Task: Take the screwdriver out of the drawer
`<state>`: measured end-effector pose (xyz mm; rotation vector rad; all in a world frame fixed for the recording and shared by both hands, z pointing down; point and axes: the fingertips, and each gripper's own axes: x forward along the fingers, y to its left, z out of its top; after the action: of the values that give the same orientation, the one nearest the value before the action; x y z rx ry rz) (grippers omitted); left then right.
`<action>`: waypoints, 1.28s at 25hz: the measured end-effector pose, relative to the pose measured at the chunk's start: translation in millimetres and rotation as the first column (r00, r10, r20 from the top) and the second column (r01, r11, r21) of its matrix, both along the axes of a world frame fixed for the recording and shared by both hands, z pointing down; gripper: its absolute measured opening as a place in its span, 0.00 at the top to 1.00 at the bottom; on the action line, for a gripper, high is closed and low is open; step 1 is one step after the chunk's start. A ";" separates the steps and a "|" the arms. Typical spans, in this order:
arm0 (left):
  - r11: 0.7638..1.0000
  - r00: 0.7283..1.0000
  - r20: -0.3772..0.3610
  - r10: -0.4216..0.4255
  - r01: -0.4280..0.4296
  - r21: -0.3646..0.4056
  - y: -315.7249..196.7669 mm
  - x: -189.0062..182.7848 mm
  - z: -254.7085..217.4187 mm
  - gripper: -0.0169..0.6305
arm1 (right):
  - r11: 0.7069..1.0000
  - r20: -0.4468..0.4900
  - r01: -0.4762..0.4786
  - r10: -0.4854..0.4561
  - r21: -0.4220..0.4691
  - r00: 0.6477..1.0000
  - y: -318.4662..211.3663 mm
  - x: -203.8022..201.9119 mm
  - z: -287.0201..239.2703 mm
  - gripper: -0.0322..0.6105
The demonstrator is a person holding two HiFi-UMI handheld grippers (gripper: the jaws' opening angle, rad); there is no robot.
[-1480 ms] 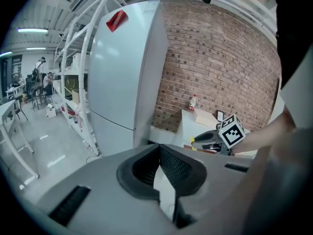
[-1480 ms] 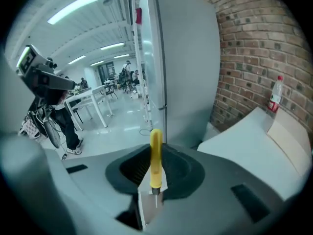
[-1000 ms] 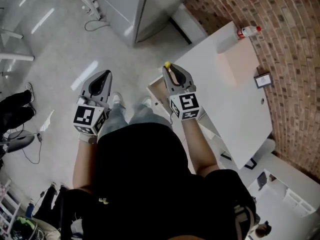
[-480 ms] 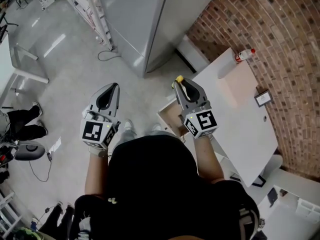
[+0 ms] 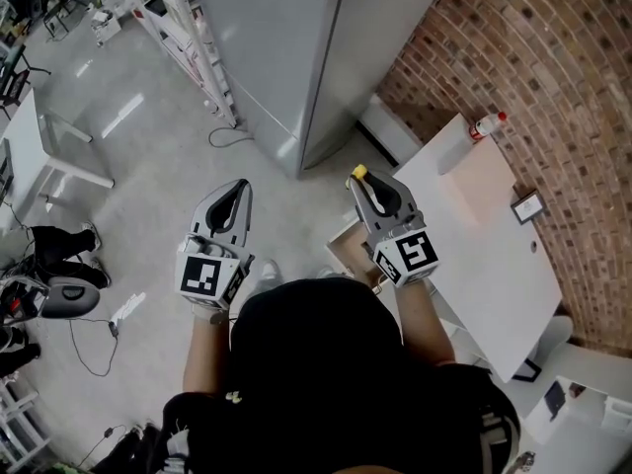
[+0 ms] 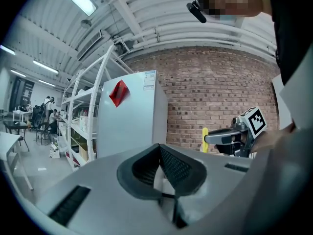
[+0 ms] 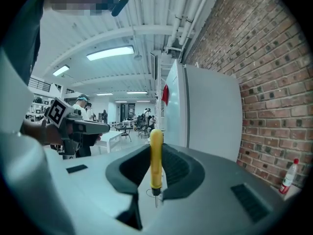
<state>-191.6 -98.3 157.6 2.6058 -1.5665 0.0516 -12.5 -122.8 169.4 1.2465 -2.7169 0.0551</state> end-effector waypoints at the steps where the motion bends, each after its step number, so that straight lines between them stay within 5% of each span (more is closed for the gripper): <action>1: 1.000 1.000 0.004 -0.004 0.004 -0.001 -0.1 -1.1 -1.1 0.97 | 1.000 -0.001 0.006 -0.006 0.003 1.000 0.7 -1.9 -0.8 0.83; 12: 1.000 1.000 0.027 0.006 -0.007 0.009 -0.7 2.9 -11.4 0.97 | 0.998 -0.018 0.060 -0.060 0.015 0.998 4.2 -16.7 -7.4 0.83; 32: 1.000 0.999 0.020 0.030 -0.030 -0.005 15.0 11.9 -5.0 0.97 | 1.000 -0.022 0.003 -0.002 0.011 1.000 23.0 -0.3 0.4 0.83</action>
<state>-179.7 -83.3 152.6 2.6341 -1.5318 0.0840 -12.8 -99.9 169.8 1.2392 -2.7034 0.0261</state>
